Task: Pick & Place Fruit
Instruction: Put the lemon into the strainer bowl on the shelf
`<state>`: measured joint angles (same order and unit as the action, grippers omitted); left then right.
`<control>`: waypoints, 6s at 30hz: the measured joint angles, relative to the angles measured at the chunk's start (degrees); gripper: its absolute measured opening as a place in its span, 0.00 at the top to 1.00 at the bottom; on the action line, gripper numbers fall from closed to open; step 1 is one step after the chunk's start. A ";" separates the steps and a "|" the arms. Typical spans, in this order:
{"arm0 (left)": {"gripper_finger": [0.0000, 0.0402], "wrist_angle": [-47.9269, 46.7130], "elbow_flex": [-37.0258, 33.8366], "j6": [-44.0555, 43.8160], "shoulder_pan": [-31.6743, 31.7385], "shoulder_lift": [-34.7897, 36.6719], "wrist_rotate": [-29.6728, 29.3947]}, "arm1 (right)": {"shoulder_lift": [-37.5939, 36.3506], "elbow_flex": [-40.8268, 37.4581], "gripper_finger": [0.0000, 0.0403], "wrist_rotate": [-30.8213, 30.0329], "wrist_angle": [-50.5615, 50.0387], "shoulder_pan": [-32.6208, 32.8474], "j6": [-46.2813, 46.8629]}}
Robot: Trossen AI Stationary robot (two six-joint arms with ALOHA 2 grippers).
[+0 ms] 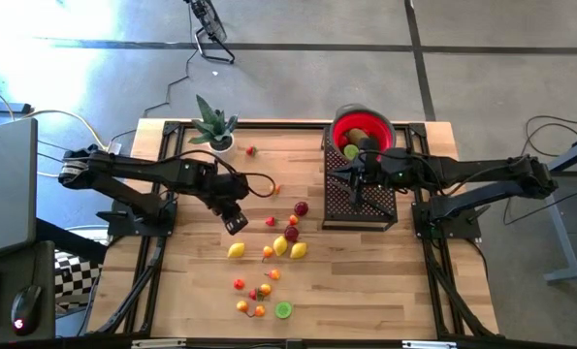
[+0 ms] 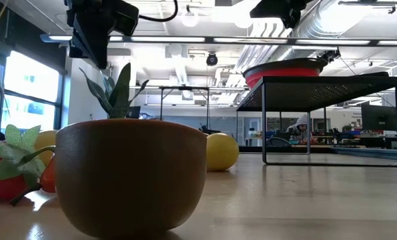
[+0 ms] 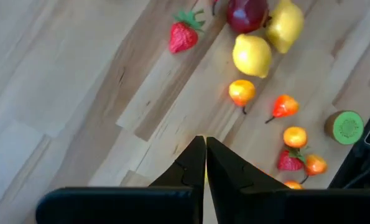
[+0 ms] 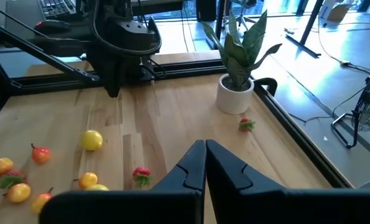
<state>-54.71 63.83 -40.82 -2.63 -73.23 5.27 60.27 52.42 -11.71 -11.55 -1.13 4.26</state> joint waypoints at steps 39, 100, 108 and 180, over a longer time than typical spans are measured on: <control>0.17 13.89 0.02 -20.92 -10.75 -0.04 -0.21 | 0.00 0.02 0.99 0.31 -0.26 -0.02 -4.55; 0.17 6.03 0.04 -16.42 -18.01 -18.74 -7.46 | 0.04 0.04 0.99 0.36 -0.33 -0.02 -4.09; 0.17 9.73 0.00 -16.43 -18.38 -21.20 -7.37 | 0.04 0.04 0.99 0.36 -0.60 0.00 -4.09; 0.38 17.74 -4.44 -18.87 -19.10 -26.40 -14.11 | 0.04 0.04 0.99 0.33 -1.08 0.00 -4.08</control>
<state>-36.97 59.40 -59.70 -21.73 -99.63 -8.84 60.31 52.47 -11.38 -12.63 -1.13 0.18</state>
